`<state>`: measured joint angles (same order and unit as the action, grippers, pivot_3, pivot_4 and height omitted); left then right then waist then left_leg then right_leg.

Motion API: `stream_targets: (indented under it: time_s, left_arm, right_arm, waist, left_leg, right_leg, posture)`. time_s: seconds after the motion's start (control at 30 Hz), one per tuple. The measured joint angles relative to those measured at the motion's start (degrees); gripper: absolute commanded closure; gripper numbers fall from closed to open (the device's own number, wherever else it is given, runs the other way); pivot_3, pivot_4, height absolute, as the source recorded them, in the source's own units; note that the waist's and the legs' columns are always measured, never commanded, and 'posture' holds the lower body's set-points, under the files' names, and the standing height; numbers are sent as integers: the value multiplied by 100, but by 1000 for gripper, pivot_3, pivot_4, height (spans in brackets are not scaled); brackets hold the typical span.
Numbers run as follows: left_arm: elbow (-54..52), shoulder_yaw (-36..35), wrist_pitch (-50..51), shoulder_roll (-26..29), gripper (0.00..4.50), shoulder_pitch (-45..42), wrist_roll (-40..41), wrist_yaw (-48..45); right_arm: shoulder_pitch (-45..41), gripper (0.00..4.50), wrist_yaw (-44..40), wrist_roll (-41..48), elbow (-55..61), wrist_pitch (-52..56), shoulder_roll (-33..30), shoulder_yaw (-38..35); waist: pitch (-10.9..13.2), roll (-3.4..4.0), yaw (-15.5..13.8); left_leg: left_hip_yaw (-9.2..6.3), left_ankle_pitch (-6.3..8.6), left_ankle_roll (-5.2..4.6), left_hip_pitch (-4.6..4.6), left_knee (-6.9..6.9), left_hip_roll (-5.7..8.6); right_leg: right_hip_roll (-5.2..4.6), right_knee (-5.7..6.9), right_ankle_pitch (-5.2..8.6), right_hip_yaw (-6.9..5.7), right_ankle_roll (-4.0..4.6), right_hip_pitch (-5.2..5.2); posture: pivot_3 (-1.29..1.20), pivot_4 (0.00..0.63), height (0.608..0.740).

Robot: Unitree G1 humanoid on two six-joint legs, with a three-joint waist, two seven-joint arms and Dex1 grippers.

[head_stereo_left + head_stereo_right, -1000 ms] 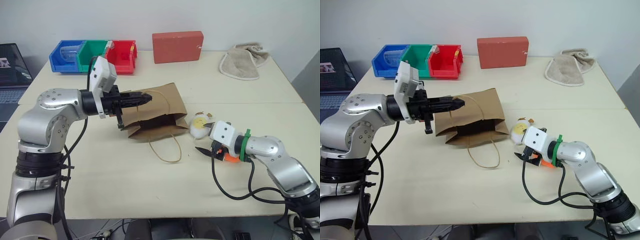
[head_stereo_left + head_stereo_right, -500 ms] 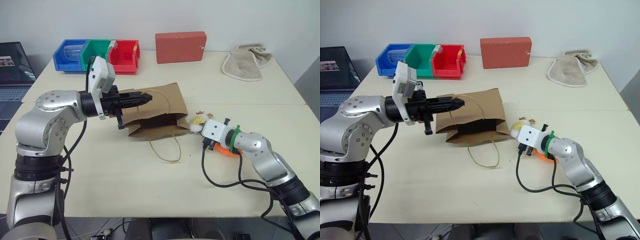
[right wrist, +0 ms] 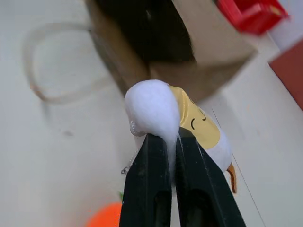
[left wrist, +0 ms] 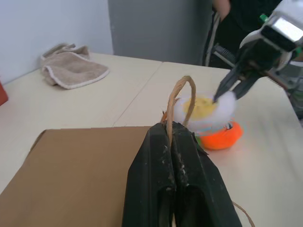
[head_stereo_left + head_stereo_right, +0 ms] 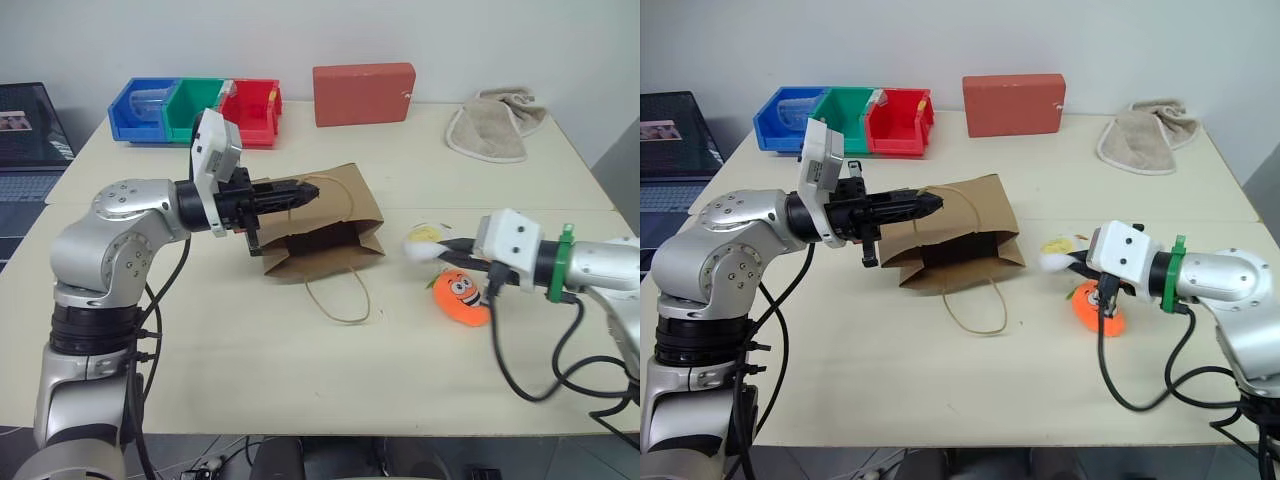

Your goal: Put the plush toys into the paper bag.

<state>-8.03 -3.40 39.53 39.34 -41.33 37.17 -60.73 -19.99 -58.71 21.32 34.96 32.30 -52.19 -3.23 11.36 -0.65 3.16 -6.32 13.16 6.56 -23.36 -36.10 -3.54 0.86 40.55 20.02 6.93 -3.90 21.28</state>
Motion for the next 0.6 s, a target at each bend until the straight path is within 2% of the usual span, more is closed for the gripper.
stream_targets:
  time_s: [0.13,0.23,0.43,0.6]
  left_arm:
    - [9,19,193,-102,4500,-77,190,2]
    - [4,15,357,-125,4500,-209,344,-9]
    - [-34,5,425,-96,4500,-205,413,-14]
    - [-56,5,474,-74,4500,-195,453,-11]
  right_arm:
    - [-352,4461,331,274,276,492,464,457]
    - [-683,4461,889,-193,32,467,1110,1273]
    - [-1278,4461,1660,-1292,-1234,10,2028,2217]
    - [-1512,4461,2115,-1985,-2113,-310,2597,2595]
  waist:
    - [0,-3,29]
    - [1,-5,27]
    - [3,-8,23]
    - [3,-9,13]
  left_leg:
    - [2,-2,0,5,-8,0]
    - [2,-3,-1,4,-8,2]
    - [0,-4,-1,0,-3,0]
    - [-1,-9,10,-6,-2,1]
  right_leg:
    - [1,8,0,3,0,-1]
    - [1,19,0,4,-1,5]
    - [1,19,0,1,0,15]
    - [-1,16,0,-2,0,18]
  posture:
    - [0,150,740]
    - [0,150,740]
    - [0,150,740]
    - [0,150,740]
